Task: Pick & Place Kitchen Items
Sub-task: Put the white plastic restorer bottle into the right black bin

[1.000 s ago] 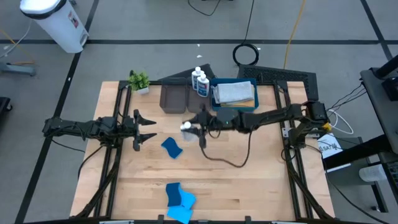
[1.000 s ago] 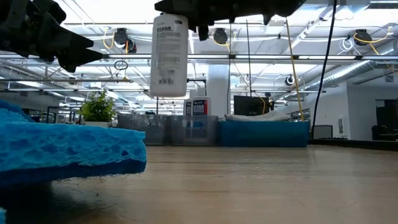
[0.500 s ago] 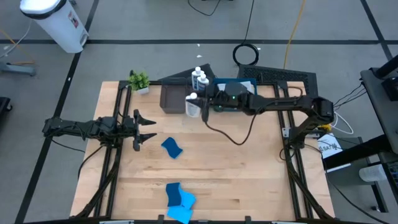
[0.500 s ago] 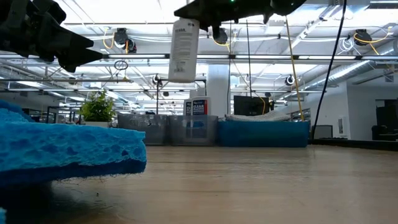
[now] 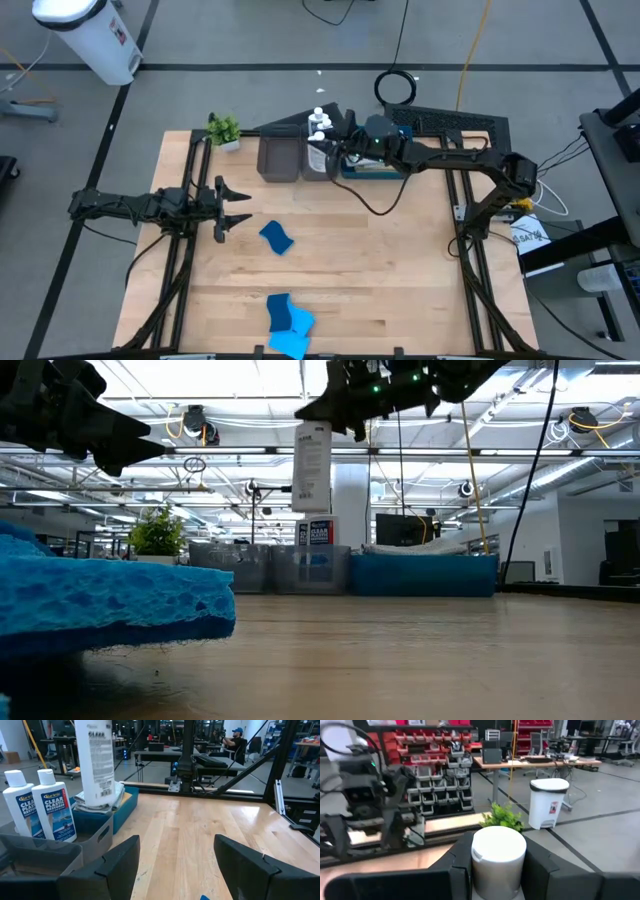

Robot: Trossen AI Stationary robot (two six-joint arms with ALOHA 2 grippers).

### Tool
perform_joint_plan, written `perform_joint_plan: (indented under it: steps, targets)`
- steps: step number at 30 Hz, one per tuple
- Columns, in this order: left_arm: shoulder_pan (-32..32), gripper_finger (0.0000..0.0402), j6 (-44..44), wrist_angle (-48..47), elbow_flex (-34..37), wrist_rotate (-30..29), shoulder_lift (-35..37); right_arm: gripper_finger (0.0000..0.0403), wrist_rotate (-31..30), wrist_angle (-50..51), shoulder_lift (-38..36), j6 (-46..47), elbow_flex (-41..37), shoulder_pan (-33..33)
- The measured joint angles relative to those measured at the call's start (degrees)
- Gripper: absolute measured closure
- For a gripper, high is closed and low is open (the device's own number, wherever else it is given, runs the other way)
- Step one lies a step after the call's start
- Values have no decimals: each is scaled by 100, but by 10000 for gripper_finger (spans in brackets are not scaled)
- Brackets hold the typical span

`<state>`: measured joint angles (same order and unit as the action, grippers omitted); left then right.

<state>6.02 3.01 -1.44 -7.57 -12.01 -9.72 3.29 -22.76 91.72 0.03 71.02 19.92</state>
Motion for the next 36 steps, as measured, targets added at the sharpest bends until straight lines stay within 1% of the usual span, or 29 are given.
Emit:
perform_joint_plan:
  steps: [3, 8, 10, 16, 23, 30, 36]
  targets:
    - [2, 144, 2, -1, -1, 0, -2, 314, -7, -113, 2, -64, -157, 126]
    - [1, 144, 2, -1, 1, 0, -1, 314, -22, -857, 81, -74, -506, 274]
    - [2, 144, 0, -4, -1, 0, 0, 314, -19, -981, 158, -74, -594, 319]
    - [1, 144, 0, 0, -1, 0, -1, 314, -20, -1191, 627, -94, -605, 424]
    - [0, 144, 0, -1, -1, 0, -2, 314, -24, -1822, 1206, -74, -603, 594]
    - [0, 144, 2, -1, -1, 0, -2, 314, -50, -1940, 1659, -43, -601, 683]
    - [0, 144, 0, 0, -1, 0, -2, 314, -44, -2048, 1908, 126, -589, 710]
